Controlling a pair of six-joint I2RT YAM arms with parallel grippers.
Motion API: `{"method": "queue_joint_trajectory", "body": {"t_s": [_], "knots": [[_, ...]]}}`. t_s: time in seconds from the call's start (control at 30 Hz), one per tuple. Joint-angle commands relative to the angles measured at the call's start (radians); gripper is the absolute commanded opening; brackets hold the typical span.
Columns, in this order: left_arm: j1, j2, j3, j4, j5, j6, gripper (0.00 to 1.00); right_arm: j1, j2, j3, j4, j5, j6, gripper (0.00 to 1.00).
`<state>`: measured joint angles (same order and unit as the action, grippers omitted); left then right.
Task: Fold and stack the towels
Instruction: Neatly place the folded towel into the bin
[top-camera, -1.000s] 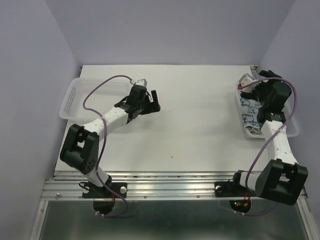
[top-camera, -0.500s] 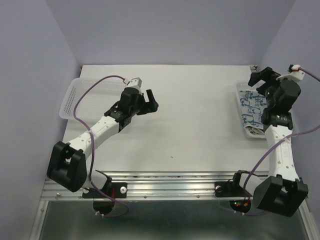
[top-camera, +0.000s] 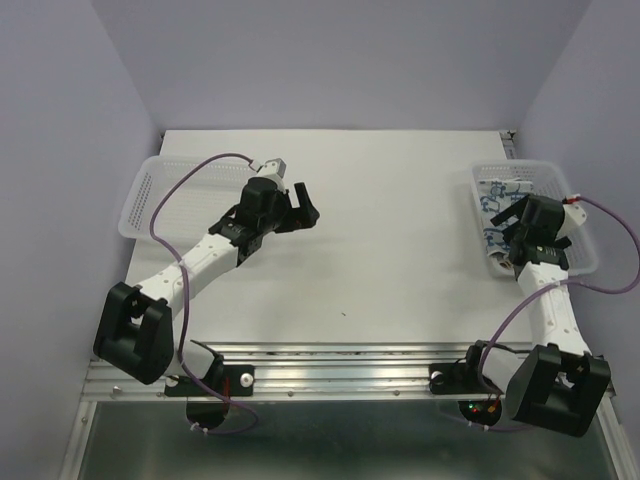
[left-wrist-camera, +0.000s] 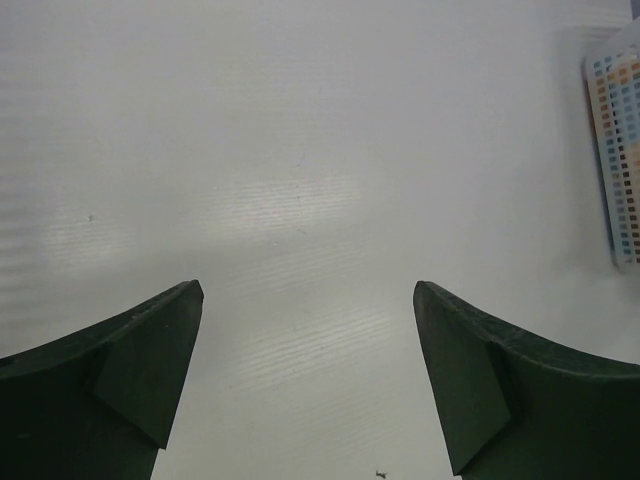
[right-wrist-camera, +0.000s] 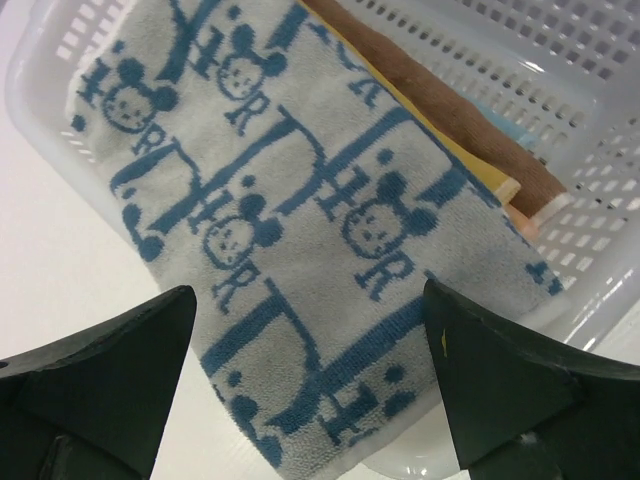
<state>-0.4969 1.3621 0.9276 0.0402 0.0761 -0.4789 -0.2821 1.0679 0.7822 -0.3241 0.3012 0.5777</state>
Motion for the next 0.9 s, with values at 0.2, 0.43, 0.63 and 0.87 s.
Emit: {"method": "queue_joint_trajectory", "body": {"t_s": [0.2, 0.43, 0.63, 0.87], "knots": [[0.003, -0.040, -0.026, 0.035, 0.002, 0.010, 0.98, -0.012, -0.019, -0.070, 0.019, -0.002, 0.157, 1.00], [0.003, -0.052, -0.027, 0.026, -0.016, 0.010, 0.98, -0.034, 0.078, -0.064, 0.056, 0.045, 0.142, 1.00], [0.003, -0.064, -0.030, 0.018, -0.042, 0.013, 0.98, -0.081, 0.167, -0.024, 0.095, 0.064, 0.108, 1.00], [0.003, -0.058, -0.026, 0.017, -0.042, 0.013, 0.98, -0.088, 0.146, 0.023, 0.149, 0.047, -0.018, 1.00]]}}
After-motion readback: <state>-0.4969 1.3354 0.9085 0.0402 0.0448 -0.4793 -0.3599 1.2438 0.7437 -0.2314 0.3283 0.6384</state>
